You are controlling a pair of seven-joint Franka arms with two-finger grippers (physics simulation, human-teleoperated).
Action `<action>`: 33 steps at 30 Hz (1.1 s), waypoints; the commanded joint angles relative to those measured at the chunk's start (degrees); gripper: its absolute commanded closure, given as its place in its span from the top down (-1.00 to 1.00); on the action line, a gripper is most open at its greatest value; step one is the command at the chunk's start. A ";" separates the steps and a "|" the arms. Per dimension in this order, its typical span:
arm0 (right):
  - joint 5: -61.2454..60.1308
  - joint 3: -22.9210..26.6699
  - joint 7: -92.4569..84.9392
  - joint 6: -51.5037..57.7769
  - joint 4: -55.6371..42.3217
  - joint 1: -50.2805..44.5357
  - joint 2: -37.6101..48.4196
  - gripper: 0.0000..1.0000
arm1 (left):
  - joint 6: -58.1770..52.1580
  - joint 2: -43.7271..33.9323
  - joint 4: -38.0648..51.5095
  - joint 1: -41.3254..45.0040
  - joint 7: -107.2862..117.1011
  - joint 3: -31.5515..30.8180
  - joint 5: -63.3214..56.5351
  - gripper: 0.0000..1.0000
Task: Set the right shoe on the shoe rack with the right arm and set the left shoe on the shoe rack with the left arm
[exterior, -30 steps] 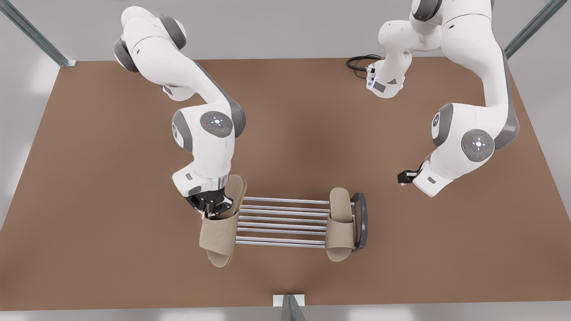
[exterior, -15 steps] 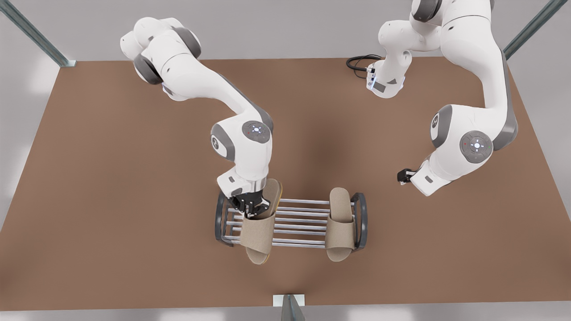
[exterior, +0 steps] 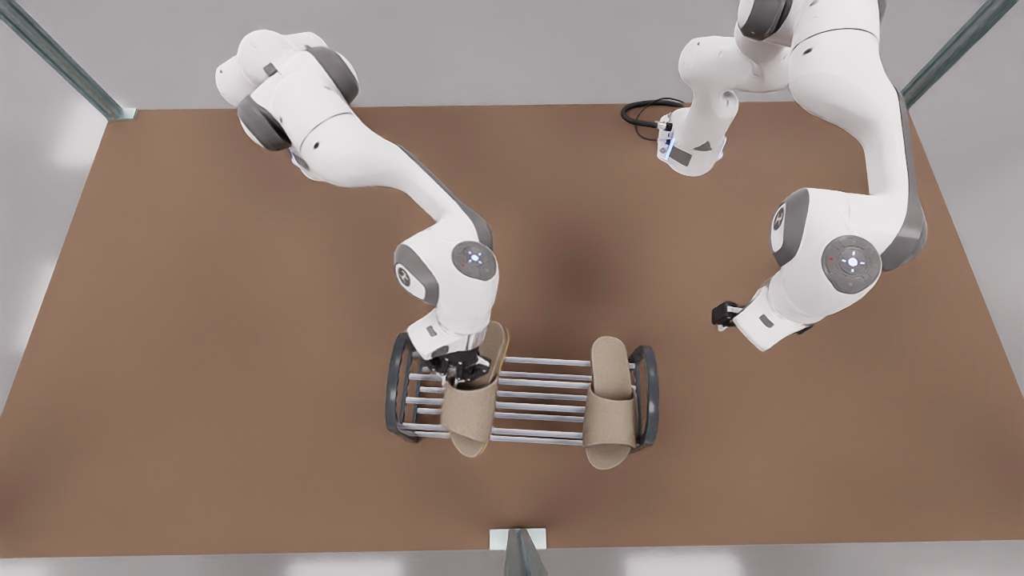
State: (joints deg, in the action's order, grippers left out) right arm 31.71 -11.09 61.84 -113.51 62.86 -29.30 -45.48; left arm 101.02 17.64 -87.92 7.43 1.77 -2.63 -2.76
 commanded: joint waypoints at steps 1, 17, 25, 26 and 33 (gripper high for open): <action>0.11 -0.07 2.76 -1.89 0.95 0.12 0.22 1.00 | -0.04 -0.06 0.03 0.04 -1.07 -0.01 -0.05 1.00; 0.81 0.54 3.99 -5.15 4.73 0.03 0.22 1.00 | -0.04 0.11 0.03 0.39 0.16 -0.01 -0.23 1.00; 0.37 -0.07 3.47 -5.67 16.94 2.14 10.59 1.00 | -0.13 0.20 0.03 0.57 0.78 -0.01 -0.23 1.00; 0.11 -0.16 3.47 -5.85 19.22 2.58 12.52 1.00 | -0.04 0.20 0.03 0.56 0.78 -0.01 -0.23 1.00; -0.06 -41.21 -17.44 14.89 23.72 57.24 21.75 1.00 | -0.57 0.20 0.12 0.57 0.78 -0.09 -0.23 1.00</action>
State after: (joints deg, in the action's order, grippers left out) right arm 32.42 -49.74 62.58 -109.86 87.01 22.90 -24.06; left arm 100.77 17.92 -87.84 8.00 2.20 -2.72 -2.92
